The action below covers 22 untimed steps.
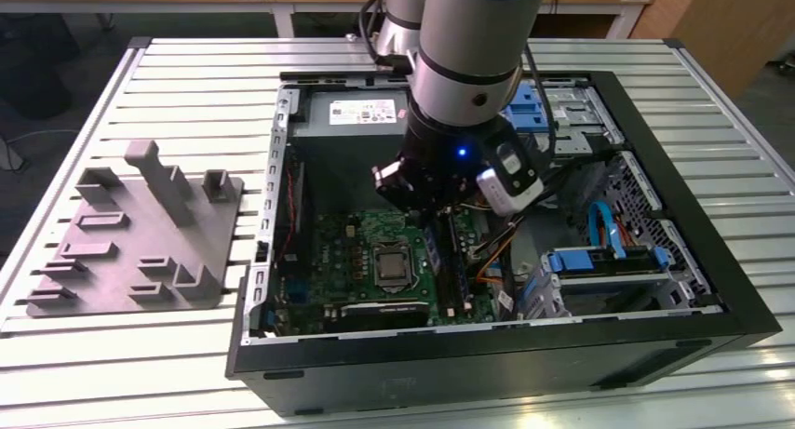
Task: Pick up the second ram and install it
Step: 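Insert the second ram into the second slot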
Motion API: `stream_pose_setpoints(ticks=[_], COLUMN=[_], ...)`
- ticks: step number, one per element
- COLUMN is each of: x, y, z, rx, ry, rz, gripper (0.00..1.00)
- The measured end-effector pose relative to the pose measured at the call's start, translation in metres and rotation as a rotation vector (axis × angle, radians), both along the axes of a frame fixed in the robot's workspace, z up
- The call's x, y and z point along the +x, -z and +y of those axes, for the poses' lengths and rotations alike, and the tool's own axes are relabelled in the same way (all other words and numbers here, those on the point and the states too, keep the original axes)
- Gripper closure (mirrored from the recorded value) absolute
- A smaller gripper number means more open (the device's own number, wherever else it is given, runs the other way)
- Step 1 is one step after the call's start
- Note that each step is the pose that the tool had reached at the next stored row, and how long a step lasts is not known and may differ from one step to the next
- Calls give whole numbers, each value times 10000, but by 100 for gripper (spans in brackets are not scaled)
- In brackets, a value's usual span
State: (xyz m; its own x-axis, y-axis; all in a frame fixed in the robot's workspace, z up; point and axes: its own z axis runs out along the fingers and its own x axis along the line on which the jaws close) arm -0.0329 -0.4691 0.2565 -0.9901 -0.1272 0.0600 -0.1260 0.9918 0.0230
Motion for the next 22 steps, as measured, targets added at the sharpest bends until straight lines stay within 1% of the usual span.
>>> stream_pose_setpoints(ticks=[22], x=[0], y=[17], z=[0], rx=[0], ry=[1169], rz=[0], gripper=[86])
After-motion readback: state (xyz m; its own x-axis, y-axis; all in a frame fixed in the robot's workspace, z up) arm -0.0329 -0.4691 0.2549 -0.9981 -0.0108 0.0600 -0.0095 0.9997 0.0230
